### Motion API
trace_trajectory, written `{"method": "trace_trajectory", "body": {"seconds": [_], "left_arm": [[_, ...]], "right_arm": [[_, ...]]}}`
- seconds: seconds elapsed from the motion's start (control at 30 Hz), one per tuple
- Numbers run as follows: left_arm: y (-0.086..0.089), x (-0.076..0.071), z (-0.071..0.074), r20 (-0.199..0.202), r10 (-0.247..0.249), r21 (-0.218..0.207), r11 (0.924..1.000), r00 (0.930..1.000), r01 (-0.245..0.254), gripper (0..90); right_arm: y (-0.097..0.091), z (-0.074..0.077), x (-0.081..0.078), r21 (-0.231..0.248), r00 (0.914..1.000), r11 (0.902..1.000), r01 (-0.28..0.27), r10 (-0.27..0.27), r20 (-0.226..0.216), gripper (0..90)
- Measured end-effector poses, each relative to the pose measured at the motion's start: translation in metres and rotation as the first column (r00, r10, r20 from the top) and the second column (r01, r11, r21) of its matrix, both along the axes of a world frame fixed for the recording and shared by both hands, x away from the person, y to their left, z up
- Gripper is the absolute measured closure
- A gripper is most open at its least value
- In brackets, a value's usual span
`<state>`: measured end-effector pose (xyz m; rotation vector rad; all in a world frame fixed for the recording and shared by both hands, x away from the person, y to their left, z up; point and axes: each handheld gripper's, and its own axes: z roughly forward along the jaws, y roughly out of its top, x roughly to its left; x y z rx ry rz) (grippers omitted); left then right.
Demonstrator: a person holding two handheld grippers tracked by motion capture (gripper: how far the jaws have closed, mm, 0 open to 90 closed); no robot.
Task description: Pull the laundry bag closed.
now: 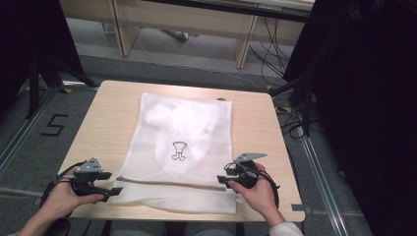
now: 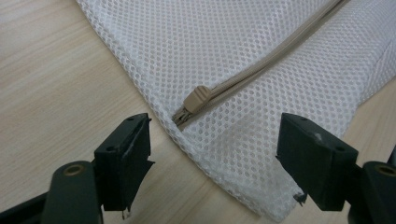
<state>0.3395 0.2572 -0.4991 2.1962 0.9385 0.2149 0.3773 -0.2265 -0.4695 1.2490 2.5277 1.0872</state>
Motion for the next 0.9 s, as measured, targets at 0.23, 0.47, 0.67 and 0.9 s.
{"method": "trace_trajectory", "body": {"seconds": [0.23,0.47,0.67,0.9], "left_arm": [[0.004,-0.001,0.0,0.002,0.01,0.001,0.9999,0.9999,-0.01,25.4],[0.004,-0.002,-0.002,0.003,0.019,-0.015,0.9997,0.9998,-0.019,25.5],[0.004,-0.001,-0.002,0.002,0.02,-0.022,0.9996,0.9998,-0.02,25.9],[0.002,-0.002,-0.002,-0.006,0.044,-0.043,0.9981,0.999,-0.045,26.5]], "right_arm": [[0.011,0.006,0.001,-0.009,0.9955,0.9979,-0.063,0.064,0.07,48.2],[0.037,0.006,0.002,0.002,0.9857,0.9917,-0.129,0.128,0.11,47.4],[0.054,0.004,0.001,-0.004,0.9782,0.9864,-0.165,0.164,0.128,47.7],[0.079,0.012,0.008,0.072,0.9857,0.9893,-0.127,0.118,0.121,47.0]]}}
